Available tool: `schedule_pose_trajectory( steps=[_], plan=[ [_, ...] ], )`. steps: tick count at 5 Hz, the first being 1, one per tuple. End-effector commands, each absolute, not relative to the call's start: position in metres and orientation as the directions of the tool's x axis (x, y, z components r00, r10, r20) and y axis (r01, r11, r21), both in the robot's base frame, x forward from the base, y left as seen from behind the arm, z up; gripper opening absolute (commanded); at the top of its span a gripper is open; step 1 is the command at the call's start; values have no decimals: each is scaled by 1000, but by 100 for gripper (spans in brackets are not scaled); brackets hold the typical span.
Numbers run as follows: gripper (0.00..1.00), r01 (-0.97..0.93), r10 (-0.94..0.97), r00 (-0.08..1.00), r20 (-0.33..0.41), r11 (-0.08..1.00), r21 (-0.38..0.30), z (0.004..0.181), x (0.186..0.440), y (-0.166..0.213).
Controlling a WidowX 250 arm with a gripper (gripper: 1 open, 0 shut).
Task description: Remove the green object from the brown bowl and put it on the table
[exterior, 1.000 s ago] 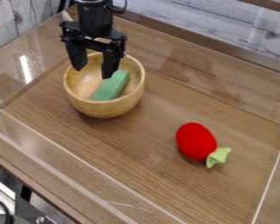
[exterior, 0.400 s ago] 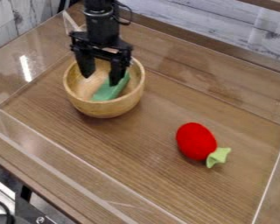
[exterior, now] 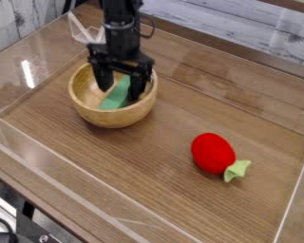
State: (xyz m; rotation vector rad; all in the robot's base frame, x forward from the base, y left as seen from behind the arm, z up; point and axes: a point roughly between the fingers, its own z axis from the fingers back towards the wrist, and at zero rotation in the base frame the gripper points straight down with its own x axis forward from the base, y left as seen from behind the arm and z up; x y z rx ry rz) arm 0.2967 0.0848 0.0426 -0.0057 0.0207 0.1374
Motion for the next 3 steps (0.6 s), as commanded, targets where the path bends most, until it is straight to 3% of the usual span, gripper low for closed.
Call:
schedule_pose_trajectory(
  steps=[1, 2, 3],
  plan=[
    [100, -135, 135, 991, 11, 991, 3, 39, 302, 81],
    [0, -129, 129, 992, 8, 992, 1, 29, 302, 81],
    [0, -119, 119, 993, 7, 993, -5, 24, 300, 79]
  ],
)
